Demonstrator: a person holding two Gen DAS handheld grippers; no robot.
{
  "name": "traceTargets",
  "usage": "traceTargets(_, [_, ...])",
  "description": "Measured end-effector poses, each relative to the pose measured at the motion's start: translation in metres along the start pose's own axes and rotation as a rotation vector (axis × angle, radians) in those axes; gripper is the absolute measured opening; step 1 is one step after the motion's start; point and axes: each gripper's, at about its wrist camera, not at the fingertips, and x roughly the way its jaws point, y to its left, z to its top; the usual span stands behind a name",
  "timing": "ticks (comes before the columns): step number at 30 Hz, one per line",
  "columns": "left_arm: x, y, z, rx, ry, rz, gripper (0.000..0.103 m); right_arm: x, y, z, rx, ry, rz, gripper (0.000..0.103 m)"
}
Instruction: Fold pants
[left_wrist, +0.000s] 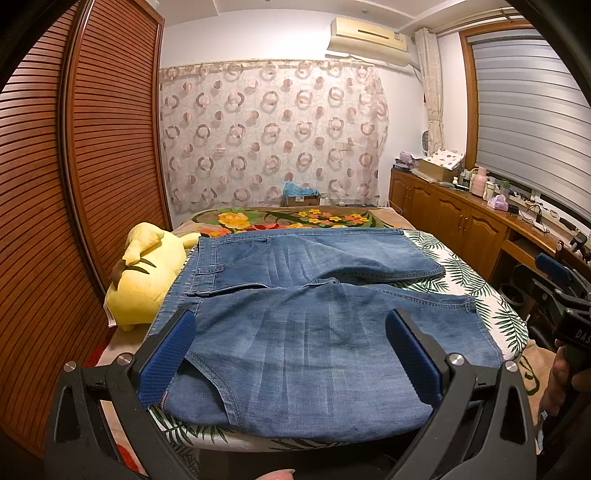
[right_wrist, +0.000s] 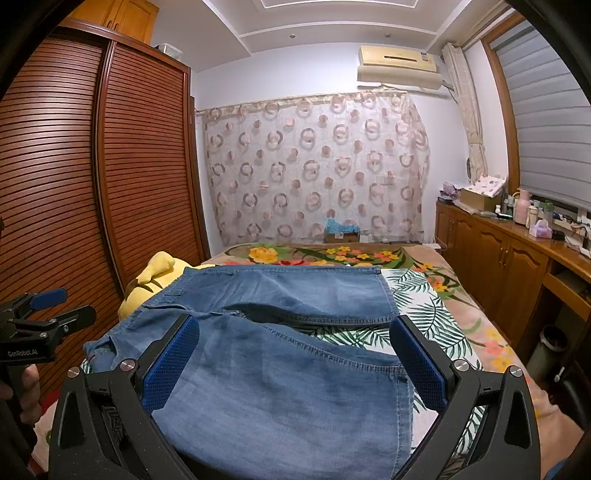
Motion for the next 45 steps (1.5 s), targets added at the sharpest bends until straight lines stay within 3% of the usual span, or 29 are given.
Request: traceTargets(45, [0.0001,-0.0001,0.0001,0.001,-0.005,-0.001,0.103,-0.0019,0.0010,0.0003,0.004,-0.010,-0.004,0.103])
